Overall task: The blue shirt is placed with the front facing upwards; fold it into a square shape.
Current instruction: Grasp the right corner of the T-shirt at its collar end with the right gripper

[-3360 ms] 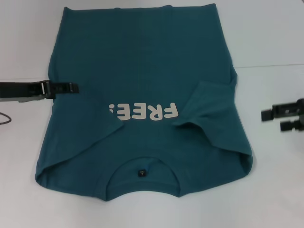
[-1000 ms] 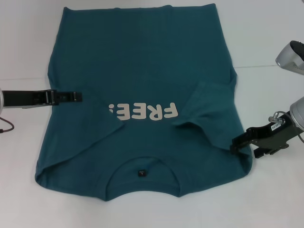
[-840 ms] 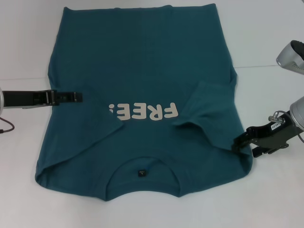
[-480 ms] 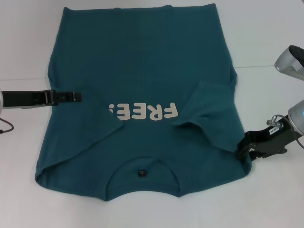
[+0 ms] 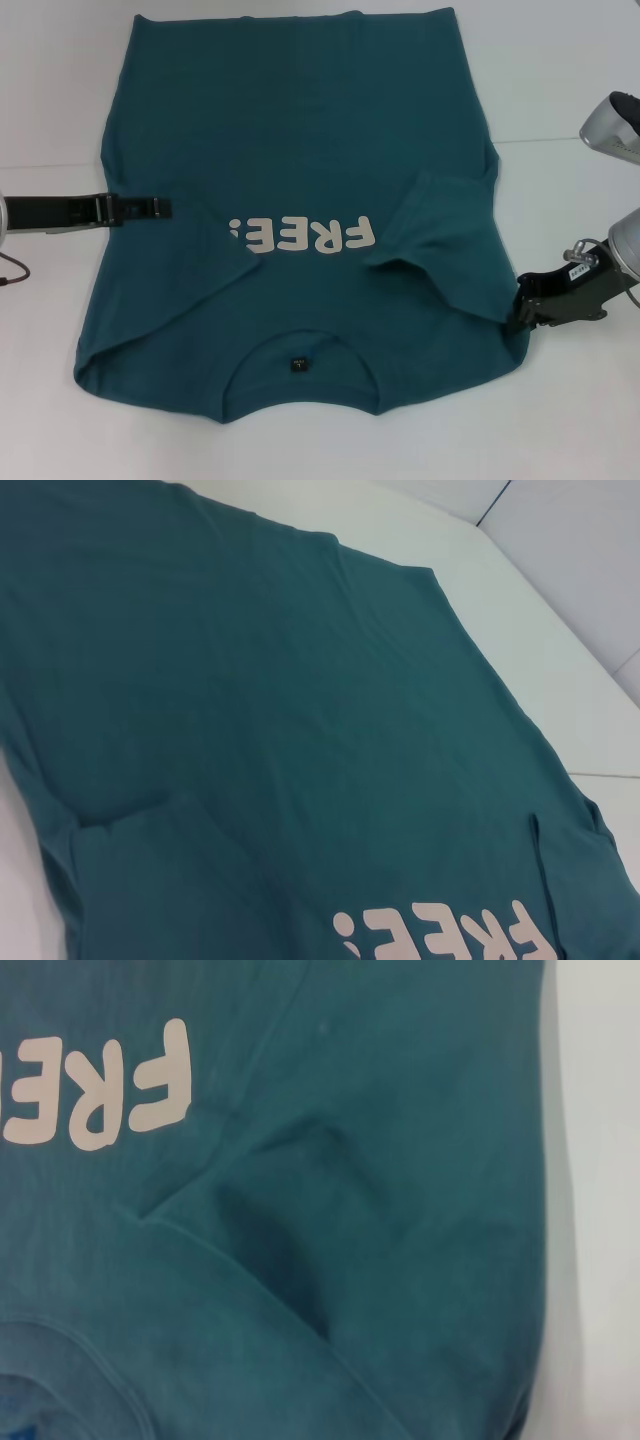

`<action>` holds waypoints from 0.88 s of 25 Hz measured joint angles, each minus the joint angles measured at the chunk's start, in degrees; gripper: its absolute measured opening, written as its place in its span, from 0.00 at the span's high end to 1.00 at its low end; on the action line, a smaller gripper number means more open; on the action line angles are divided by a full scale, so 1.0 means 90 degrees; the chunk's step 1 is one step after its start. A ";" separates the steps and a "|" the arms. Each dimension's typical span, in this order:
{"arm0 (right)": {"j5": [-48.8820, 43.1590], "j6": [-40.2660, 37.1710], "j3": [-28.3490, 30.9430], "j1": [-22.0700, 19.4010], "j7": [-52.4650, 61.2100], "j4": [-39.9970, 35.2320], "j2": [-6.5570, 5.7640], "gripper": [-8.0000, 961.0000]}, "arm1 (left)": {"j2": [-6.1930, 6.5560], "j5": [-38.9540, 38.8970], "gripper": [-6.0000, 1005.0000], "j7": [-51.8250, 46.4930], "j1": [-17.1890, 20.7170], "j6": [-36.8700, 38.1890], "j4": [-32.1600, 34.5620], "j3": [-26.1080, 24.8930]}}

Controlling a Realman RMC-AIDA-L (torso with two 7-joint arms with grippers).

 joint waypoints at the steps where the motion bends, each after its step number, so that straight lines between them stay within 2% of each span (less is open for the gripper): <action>1: 0.0001 -0.0010 0.0000 -0.0014 -0.0004 -0.0019 -0.0002 0.85 | 0.0000 0.0000 0.11 0.0000 0.0002 0.0000 -0.0002 -0.0005; 9: 0.0123 -0.0163 0.0058 -0.0330 -0.0036 -0.0614 0.0009 0.94 | -0.0018 0.0000 0.11 0.0000 0.0036 0.0001 -0.0009 -0.0041; 18: 0.0730 -0.0332 0.0092 -0.0784 -0.0278 -0.1164 -0.0040 0.94 | -0.0029 0.0000 0.11 -0.0040 0.0082 0.0002 0.0031 -0.0073; 22: 0.1073 -0.0360 0.0153 -0.0829 -0.0471 -0.1257 -0.0043 0.94 | -0.0030 -0.0001 0.11 -0.0049 0.0091 0.0002 0.0036 -0.0106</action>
